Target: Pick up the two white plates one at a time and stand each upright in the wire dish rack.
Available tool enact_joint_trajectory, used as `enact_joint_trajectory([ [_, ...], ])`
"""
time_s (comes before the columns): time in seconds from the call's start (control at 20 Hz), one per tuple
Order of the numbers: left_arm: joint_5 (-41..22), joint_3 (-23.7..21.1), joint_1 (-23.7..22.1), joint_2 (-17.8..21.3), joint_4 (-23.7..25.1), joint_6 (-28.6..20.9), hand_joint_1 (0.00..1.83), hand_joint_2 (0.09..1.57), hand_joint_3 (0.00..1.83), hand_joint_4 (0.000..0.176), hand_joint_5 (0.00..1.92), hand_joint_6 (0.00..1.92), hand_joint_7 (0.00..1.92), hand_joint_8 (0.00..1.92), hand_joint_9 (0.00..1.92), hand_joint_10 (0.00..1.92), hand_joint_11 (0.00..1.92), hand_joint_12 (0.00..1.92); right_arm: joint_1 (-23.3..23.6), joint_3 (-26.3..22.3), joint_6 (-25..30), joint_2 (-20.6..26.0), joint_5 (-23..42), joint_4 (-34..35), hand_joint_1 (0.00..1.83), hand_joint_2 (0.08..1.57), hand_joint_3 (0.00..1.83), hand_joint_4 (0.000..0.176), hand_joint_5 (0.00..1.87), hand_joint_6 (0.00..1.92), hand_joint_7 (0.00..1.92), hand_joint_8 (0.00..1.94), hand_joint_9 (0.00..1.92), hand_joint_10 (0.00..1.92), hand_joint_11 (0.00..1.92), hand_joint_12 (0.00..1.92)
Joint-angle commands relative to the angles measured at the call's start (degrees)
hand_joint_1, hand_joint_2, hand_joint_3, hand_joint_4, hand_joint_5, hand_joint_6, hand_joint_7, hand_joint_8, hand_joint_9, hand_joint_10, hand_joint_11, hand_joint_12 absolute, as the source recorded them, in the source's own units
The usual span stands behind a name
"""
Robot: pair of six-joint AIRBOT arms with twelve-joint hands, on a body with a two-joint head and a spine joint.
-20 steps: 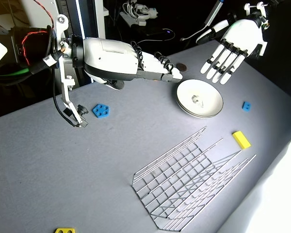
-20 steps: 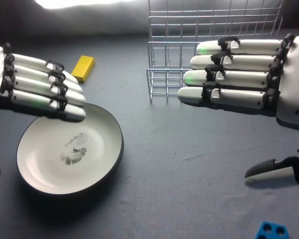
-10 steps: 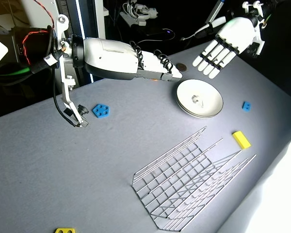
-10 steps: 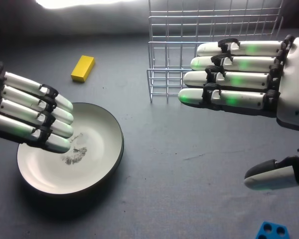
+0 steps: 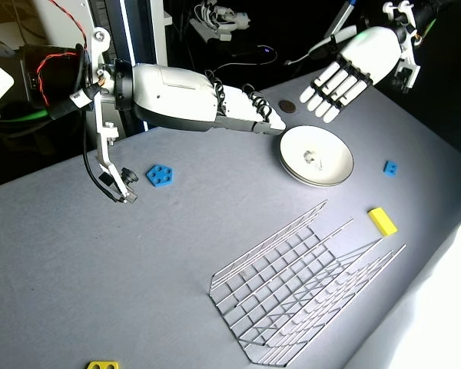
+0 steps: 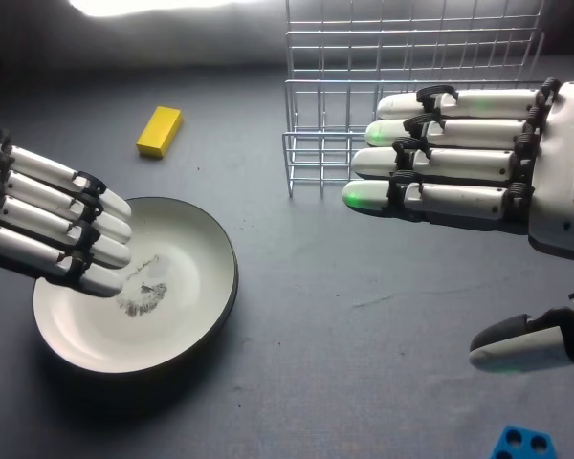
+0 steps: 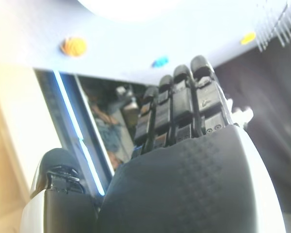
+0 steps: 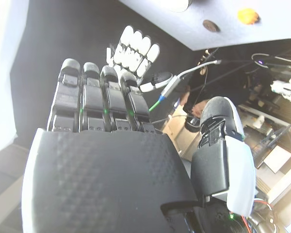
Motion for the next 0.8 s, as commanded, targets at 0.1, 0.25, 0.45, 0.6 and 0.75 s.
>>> enact_joint_trajectory([
  [0.1,-2.0,2.2,3.5,-1.8,-4.4,2.6,0.0,1.08,0.0,0.0,0.09,0.0,0.1,0.0,0.09,0.0,0.0,0.21,0.4,-0.3,-0.3,0.1,6.6,2.1,0.0,1.14,0.0,0.0,0.0,0.0,0.0,0.0,0.0,0.0,0.0,0.0],
  [0.25,-1.1,4.5,7.3,-3.7,-5.2,4.2,0.0,1.07,0.0,0.0,0.1,0.0,0.11,0.0,0.1,0.0,0.0,0.25,0.4,-0.3,-0.5,0.1,6.7,2.1,0.01,1.13,0.0,0.0,0.03,0.01,0.03,0.01,0.03,0.01,0.03,0.02],
  [0.45,0.5,5.1,9.6,-4.5,-6.3,5.4,0.0,1.07,0.0,0.0,0.08,0.0,0.08,0.0,0.08,0.0,0.0,0.2,0.4,-0.3,-0.6,0.1,6.8,2.1,0.0,1.13,0.0,0.0,0.0,0.0,0.0,0.0,0.0,0.0,0.0,0.0],
  [0.6,2.3,6.7,11.9,-5.5,-7.5,6.1,0.0,1.07,0.0,0.0,0.09,0.0,0.09,0.0,0.09,0.0,0.0,0.25,0.4,-0.3,-0.6,0.1,6.9,2.1,0.0,1.13,0.0,0.0,0.0,0.0,0.01,0.0,0.01,0.01,0.02,0.01],
  [0.75,2.6,8.2,13.5,-6.3,-7.8,6.4,0.0,1.07,0.0,0.0,0.08,0.0,0.09,0.0,0.09,0.0,0.0,0.24,0.4,-0.3,-0.6,0.1,7.0,2.1,0.0,1.12,0.0,0.0,0.0,0.0,0.0,0.0,0.0,0.0,0.0,0.0],
])
